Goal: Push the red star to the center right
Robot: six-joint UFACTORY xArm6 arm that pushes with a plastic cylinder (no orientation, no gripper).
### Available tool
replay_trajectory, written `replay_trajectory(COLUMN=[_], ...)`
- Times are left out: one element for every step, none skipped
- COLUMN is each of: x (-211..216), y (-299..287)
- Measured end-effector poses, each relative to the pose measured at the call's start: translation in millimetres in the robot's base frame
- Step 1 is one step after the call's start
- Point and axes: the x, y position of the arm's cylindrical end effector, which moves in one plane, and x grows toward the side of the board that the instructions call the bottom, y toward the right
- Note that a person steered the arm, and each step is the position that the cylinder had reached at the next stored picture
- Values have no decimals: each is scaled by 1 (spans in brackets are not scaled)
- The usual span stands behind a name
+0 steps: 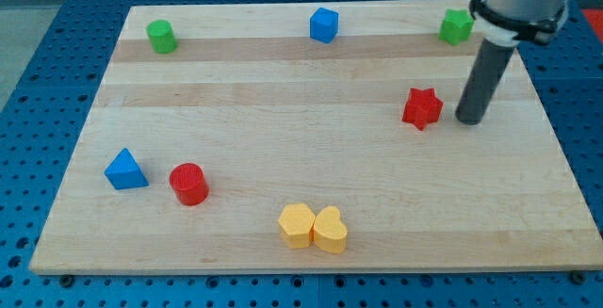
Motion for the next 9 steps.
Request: replay_trajectory(x=[1,60,124,135,105,21,-18,-32,-22], y=[2,-10,-52,-101,-138,-157,-156,-112,-106])
